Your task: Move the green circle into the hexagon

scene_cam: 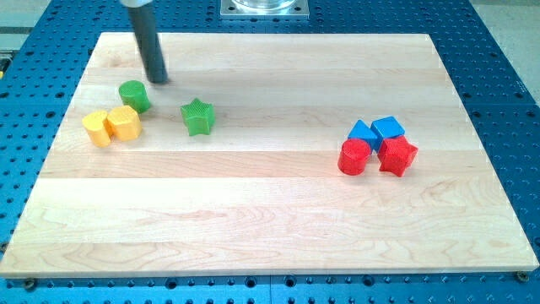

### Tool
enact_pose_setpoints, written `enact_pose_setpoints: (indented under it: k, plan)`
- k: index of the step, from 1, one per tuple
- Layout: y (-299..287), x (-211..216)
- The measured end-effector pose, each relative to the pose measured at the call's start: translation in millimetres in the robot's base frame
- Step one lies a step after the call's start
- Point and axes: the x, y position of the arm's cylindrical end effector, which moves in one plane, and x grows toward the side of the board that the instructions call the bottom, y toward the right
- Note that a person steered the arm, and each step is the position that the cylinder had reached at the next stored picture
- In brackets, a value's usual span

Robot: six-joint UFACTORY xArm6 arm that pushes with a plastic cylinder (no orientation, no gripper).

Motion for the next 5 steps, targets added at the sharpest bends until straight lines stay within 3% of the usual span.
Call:
enact_pose_setpoints:
  k: [1,4,5]
  plan:
    - [-2.0,23.6]
    - [-4.6,15.5]
    - [6.7,60.8]
